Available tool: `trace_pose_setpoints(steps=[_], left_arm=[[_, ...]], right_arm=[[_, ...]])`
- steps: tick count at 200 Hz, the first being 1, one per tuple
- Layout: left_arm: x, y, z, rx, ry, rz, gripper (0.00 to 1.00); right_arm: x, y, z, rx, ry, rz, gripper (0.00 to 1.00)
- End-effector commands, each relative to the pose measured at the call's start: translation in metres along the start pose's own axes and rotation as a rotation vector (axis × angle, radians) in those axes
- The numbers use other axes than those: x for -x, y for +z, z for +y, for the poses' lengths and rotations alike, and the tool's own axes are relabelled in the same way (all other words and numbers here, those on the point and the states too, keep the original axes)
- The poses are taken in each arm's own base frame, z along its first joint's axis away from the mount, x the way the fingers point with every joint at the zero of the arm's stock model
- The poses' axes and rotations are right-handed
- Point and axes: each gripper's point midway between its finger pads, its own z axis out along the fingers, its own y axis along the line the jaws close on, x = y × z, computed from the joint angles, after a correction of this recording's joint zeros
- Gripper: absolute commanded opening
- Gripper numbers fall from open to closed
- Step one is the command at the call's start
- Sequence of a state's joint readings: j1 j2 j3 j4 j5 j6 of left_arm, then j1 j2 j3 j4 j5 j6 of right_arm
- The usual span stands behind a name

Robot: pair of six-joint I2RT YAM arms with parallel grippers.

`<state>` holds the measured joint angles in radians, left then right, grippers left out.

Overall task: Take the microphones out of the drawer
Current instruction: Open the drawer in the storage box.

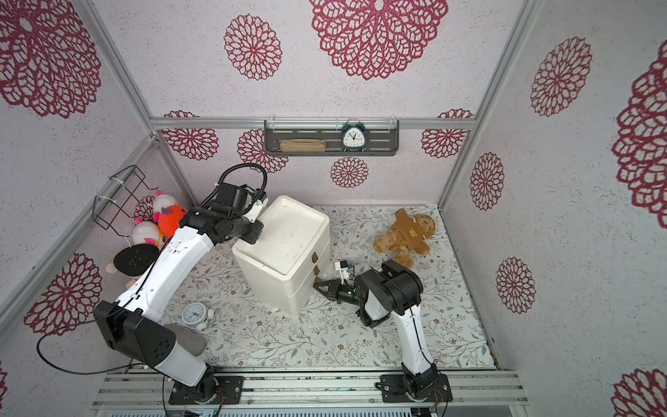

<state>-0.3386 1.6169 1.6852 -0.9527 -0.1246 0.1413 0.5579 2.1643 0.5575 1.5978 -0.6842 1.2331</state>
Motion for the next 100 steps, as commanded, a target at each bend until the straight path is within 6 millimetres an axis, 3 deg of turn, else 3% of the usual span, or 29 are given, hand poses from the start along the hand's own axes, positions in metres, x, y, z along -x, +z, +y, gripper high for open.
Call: trace_pose_setpoints(steps=[1,100], left_arm=[[-0.037,0.020,0.037,0.194,0.055,0.160,0.00],[-0.035,0.019,0.051,0.270,0.039,0.163,0.00]], right_arm=[[0.014,-0.003,0.021,0.038,-0.090,-0.055,0.00],[0.014,-0.033,-0.014,-0.320,-0.163,-0.076,0.00]])
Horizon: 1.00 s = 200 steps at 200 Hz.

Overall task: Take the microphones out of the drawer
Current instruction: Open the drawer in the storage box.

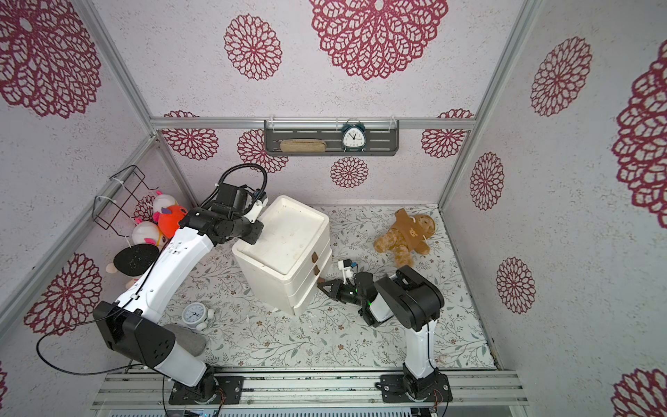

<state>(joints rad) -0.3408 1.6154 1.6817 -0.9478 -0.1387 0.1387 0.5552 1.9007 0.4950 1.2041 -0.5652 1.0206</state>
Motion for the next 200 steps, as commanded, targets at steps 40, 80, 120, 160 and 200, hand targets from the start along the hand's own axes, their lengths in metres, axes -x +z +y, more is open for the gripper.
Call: trace_pose_setpoints(steps=[40,80,120,160,200], left_arm=[[-0.034,0.019,0.056,0.282,0.024,0.159,0.00],[-0.033,0.021,0.062,0.311,0.028,0.170,0.00],[-0.032,0.021,0.065,0.320,0.027,0.168,0.00],[-0.030,0.017,0.066,0.323,0.033,0.160,0.00],[-0.027,0.015,0.062,0.301,0.032,0.140,0.00]], right_arm=[[0.002,-0.028,-0.034,-0.275,-0.082,-0.031,0.00],[0.000,-0.055,-0.052,-0.457,-0.103,-0.041,0.00],[0.003,-0.088,-0.060,-0.641,-0.153,-0.041,0.00],[0.007,-0.117,-0.064,-0.764,-0.189,-0.052,0.00],[0.011,-0.134,-0.064,-0.803,-0.206,-0.067,0.00]])
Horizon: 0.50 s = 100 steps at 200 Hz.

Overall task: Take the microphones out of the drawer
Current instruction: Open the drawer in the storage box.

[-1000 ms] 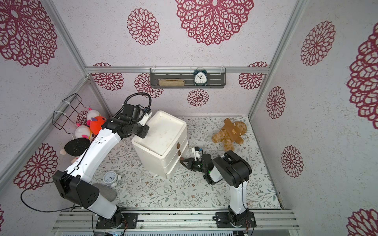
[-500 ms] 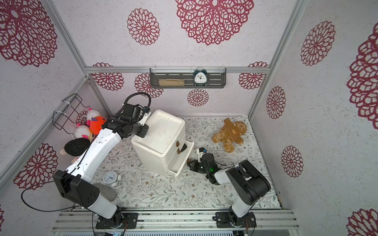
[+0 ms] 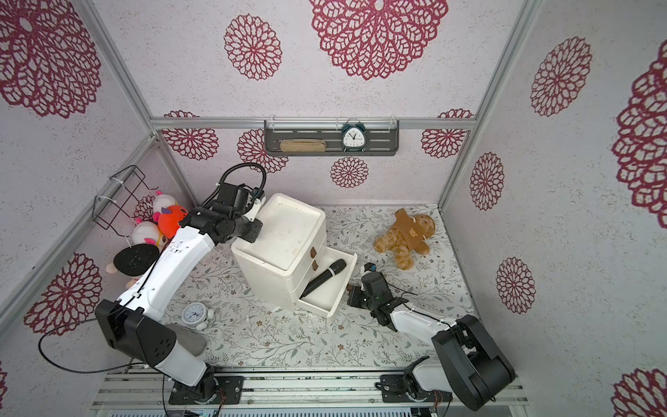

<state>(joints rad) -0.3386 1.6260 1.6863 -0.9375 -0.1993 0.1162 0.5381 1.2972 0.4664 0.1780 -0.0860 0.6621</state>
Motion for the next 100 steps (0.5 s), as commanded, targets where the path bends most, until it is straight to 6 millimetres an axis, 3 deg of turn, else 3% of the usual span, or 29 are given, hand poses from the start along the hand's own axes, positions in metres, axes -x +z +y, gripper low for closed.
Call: trace_pose_setpoints(steps=[1,46,58,100], left_arm=[[-0.026,0.015,0.051,0.241,0.060,0.126,0.00],[-0.019,0.012,0.043,0.203,0.062,0.096,0.00],[-0.019,0.012,0.041,0.193,0.063,0.093,0.00],[-0.017,0.013,0.033,0.163,0.073,0.085,0.01]], right_arm=[[-0.003,-0.010,-0.034,-0.156,-0.026,0.016,0.00],[0.009,-0.017,-0.028,-0.168,-0.075,0.001,0.00],[0.014,-0.020,-0.027,-0.175,-0.088,-0.006,0.05],[0.032,-0.038,-0.017,-0.209,-0.136,-0.016,0.54]])
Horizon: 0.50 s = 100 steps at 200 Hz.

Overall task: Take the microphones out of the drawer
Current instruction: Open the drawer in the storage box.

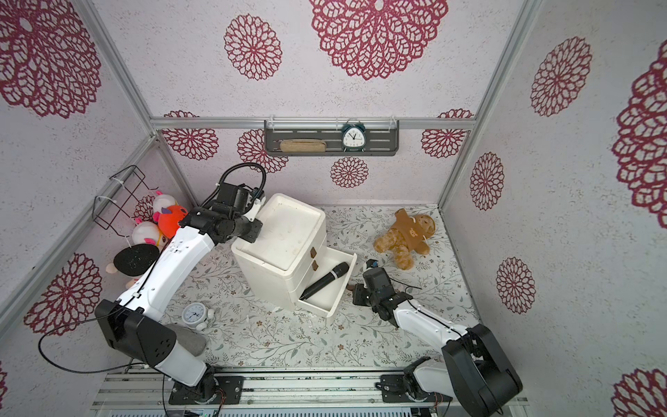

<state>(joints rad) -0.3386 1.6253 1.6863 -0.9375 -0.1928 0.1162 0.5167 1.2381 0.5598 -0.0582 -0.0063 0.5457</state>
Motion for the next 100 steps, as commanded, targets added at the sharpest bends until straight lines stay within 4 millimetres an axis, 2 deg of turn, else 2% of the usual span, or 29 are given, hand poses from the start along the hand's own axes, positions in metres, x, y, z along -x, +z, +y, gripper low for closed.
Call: trace_pose_setpoints(steps=[1,22,57,100], left_arm=[[-0.017,0.013,0.034,0.169,0.074,0.086,0.01],[-0.018,0.015,0.029,0.153,0.077,0.088,0.01],[-0.018,0.018,0.024,0.127,0.084,0.080,0.01],[-0.018,0.019,0.016,0.090,0.083,0.053,0.01]], right_arm=[[0.017,-0.019,-0.008,-0.092,-0.039,-0.029,0.54],[0.032,-0.035,-0.005,-0.162,-0.093,-0.032,0.72],[0.053,-0.050,0.014,-0.136,-0.097,-0.030,0.98],[0.072,-0.055,0.042,-0.078,-0.101,-0.028,0.99]])
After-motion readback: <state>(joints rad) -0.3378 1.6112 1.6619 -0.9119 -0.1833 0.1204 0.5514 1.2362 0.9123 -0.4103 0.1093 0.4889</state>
